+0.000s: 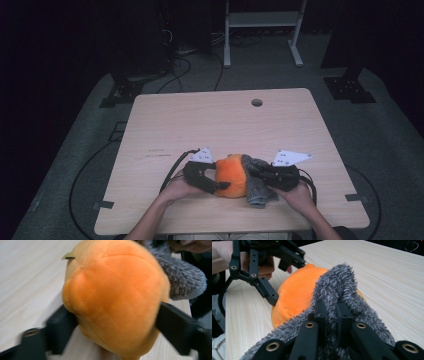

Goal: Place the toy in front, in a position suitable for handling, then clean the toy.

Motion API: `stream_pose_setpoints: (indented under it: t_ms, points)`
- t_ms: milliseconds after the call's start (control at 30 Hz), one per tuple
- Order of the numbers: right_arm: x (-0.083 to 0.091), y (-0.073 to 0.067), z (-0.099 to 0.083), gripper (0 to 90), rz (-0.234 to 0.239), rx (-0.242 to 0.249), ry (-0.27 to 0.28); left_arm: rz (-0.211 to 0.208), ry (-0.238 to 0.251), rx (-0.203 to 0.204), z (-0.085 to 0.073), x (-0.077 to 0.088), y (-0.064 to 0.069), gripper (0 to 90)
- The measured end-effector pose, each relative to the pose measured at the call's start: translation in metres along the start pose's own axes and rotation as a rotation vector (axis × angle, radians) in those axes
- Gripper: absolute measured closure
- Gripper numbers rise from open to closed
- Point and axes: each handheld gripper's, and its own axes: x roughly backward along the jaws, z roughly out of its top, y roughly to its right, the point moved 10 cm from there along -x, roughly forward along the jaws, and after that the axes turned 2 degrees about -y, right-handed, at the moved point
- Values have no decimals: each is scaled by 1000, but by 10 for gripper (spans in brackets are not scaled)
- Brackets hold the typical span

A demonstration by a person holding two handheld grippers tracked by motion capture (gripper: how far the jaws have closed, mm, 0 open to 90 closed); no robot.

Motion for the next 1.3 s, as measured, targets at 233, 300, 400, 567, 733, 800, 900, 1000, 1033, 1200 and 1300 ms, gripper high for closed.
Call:
stream_pose_setpoints:
  t_ms: [233,300,400,567,733,800,900,1000,1033,1200,1300]
  points:
    - [11,-17,25,808,41,39,85,52,22,12,6,-1,0,347]
    - [7,-26,27,808,46,86,76,49,26,22,6,-2,-1,356]
    - [1,-11,11,813,8,82,16,34,40,62,6,-2,-3,376]
    - [8,1,2,813,-21,47,-4,25,52,58,9,-1,0,386]
    - [12,7,-3,813,-53,30,-19,-10,101,81,15,4,1,395]
    - [14,12,-7,813,-74,10,-36,-11,110,86,15,7,-1,398]
    - [20,13,-1,814,-96,16,-14,-8,136,107,18,13,-4,403]
    - [23,-7,20,813,-35,45,65,10,142,111,22,16,-5,404]
    - [22,-13,25,812,-17,55,78,13,144,114,23,15,-4,405]
    - [-1,-25,30,814,-3,101,44,33,122,96,23,8,0,365]
    - [-5,-17,24,814,-5,67,39,45,111,80,22,5,0,256]
